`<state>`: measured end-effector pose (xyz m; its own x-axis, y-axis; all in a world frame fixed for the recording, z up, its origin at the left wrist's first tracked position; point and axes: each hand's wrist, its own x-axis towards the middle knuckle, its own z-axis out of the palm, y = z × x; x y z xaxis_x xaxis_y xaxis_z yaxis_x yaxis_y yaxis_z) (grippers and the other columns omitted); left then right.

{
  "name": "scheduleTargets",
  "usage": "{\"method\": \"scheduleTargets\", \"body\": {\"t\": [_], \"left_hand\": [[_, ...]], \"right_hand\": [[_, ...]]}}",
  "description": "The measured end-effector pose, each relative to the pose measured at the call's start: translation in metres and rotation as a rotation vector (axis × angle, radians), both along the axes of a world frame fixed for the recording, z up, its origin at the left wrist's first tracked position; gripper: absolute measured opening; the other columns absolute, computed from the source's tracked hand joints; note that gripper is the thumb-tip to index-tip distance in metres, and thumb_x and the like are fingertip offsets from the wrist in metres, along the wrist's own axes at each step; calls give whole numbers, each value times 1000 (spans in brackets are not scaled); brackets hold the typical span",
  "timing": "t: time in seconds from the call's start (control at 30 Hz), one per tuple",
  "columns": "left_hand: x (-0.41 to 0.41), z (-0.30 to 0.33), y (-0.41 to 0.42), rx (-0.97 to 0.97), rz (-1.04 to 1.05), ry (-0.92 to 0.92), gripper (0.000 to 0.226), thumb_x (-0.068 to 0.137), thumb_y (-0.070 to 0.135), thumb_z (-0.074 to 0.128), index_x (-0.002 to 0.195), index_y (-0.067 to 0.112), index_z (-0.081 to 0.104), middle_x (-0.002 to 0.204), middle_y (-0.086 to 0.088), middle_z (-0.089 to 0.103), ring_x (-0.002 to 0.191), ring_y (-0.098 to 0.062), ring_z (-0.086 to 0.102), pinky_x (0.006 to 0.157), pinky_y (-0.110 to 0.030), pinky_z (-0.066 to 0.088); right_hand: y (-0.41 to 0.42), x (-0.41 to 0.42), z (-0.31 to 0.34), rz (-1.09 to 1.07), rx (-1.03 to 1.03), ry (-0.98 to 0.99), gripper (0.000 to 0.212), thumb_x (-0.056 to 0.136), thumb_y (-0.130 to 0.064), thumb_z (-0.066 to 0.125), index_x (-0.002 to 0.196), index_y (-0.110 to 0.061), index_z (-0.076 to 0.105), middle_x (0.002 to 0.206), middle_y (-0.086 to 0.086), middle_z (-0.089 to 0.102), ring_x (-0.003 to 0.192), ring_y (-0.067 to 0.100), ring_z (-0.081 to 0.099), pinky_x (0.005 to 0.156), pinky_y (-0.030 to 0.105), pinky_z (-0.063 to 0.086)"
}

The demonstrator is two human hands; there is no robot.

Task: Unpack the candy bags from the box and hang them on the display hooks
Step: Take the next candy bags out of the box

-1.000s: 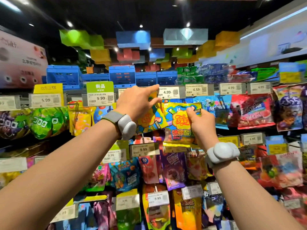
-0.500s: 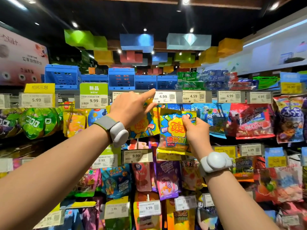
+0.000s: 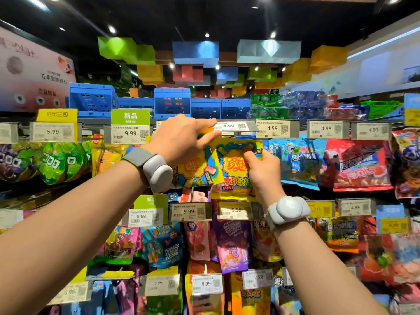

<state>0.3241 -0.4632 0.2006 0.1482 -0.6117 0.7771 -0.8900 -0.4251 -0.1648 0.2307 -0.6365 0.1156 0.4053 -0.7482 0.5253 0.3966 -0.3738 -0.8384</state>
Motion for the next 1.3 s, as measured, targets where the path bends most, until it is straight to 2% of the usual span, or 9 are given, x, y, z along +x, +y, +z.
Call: {"method": "scheduleTargets", "body": {"t": [0.2, 0.47, 0.6, 0.8, 0.93, 1.0, 1.07, 1.17, 1.3], "left_hand": [[-2, 8, 2, -15, -104, 43, 46, 95, 58, 45, 126, 30, 66, 82, -1, 71, 66, -22, 56, 68, -30, 42], [-3, 16, 2, -4, -103, 115, 44, 94, 58, 45, 118, 31, 70, 40, 19, 34, 42, -3, 42, 52, -24, 29], [-3, 17, 3, 6, -116, 129, 45, 94, 58, 46, 120, 30, 70, 65, 23, 54, 51, 5, 52, 49, -11, 28], [-2, 14, 2, -5, -128, 156, 47, 92, 59, 47, 119, 29, 70, 75, 15, 63, 50, 12, 50, 47, -9, 30], [1, 15, 1, -6, -139, 151, 45, 93, 57, 48, 119, 28, 70, 89, -1, 75, 62, 7, 54, 50, -7, 32], [3, 15, 0, -3, -147, 150, 45, 93, 57, 49, 120, 27, 70, 94, -2, 76, 79, 10, 50, 51, -4, 31], [4, 14, -1, -5, -143, 156, 47, 93, 58, 49, 120, 28, 70, 97, -1, 76, 72, 10, 53, 51, -4, 31], [7, 13, -2, -10, -145, 172, 46, 93, 57, 50, 121, 27, 69, 94, -2, 76, 82, 16, 46, 49, -3, 32], [8, 13, -2, -22, -132, 166, 47, 92, 60, 49, 121, 29, 69, 85, 3, 74, 63, 16, 53, 48, -7, 32]], "right_hand": [[-1, 8, 9, 10, -18, -5, 18, 76, -23, 60, 68, -15, 47, 62, 7, 36, 62, 19, 31, 55, 38, 26], [-11, 26, 12, 26, 7, 41, 38, 70, -32, 58, 74, 4, 47, 67, 8, 43, 65, 17, 37, 57, 38, 32], [-12, 28, 11, 25, 11, 63, 34, 79, -24, 60, 82, 9, 53, 69, 10, 50, 65, 16, 41, 57, 37, 35], [-16, 30, 5, 41, 50, 100, 18, 92, -4, 54, 76, -12, 54, 67, 8, 42, 60, 16, 35, 56, 34, 27], [-16, 36, 6, 64, 65, 81, 21, 96, -14, 61, 76, -15, 59, 72, 6, 52, 67, 17, 43, 62, 34, 33], [-13, 41, 9, 80, 93, 8, 12, 94, -22, 67, 95, -11, 64, 91, 14, 64, 82, 25, 59, 75, 40, 44], [-13, 43, 10, 42, 120, 22, 47, 94, -24, 67, 128, 5, 54, 132, 27, 56, 119, 35, 56, 98, 38, 42], [-28, 54, 5, 150, 146, 165, 64, 94, -39, 62, 141, 1, 44, 144, 23, 48, 130, 34, 50, 101, 34, 42], [-34, 65, 11, 23, 3, 373, 44, 92, -54, 57, 105, -12, 54, 129, 24, 58, 118, 35, 57, 96, 37, 42]]}}
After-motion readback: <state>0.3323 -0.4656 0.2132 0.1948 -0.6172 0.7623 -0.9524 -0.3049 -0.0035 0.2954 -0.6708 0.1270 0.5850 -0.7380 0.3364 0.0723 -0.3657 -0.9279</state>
